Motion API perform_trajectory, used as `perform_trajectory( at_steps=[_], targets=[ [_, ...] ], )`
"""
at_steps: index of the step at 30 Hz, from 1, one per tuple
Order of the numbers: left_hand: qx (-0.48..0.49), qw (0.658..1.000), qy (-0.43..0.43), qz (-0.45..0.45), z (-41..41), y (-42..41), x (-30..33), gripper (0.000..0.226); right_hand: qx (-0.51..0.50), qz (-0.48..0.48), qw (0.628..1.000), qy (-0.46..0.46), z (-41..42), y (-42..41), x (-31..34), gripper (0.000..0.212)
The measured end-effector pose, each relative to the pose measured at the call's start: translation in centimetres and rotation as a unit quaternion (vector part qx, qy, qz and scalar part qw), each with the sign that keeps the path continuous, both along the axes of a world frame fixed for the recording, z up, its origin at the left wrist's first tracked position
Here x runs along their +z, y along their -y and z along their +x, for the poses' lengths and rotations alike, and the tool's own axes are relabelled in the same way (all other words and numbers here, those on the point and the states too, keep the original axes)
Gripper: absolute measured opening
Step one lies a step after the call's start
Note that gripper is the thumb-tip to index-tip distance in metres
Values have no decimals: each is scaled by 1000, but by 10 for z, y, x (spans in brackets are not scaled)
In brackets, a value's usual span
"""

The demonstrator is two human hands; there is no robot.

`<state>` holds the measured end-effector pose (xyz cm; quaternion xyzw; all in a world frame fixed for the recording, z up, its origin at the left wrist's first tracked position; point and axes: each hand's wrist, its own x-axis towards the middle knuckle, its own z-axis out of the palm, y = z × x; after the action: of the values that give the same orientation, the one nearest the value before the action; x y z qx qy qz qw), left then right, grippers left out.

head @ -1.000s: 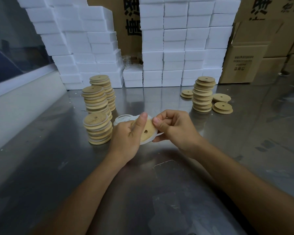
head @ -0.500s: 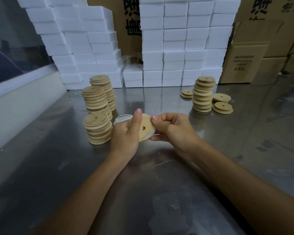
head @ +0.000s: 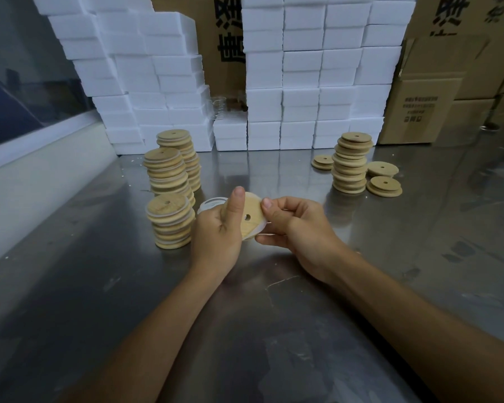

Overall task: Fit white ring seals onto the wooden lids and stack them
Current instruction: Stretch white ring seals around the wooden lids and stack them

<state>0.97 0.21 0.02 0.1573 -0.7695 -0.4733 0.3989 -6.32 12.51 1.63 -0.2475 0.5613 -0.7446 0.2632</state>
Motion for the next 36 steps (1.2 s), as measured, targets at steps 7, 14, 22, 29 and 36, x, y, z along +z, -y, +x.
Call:
perform_trajectory(
  at_steps=[7, 14, 22, 29, 36],
  targets=[
    [-54, 994, 48, -87, 0, 0, -7, 29, -120, 28, 970, -211, -2, 0, -4, 15],
    [-130, 979, 131, -90, 6, 3, -5, 31, -60, 104, 905, -408, -6, -8, 0, 10],
    [-107, 981, 95, -130, 8, 0, -3, 36, -56, 60, 962, -259, -7, -8, 3, 12],
    [-120, 983, 80, -112, 9, -1, -3, 30, -36, 39, 976, -210, -9, -10, 8, 14],
    [-117, 987, 61, -93, 9, -1, -2, 27, -4, 38, 985, -167, -11, -12, 3, 22]
  ],
)
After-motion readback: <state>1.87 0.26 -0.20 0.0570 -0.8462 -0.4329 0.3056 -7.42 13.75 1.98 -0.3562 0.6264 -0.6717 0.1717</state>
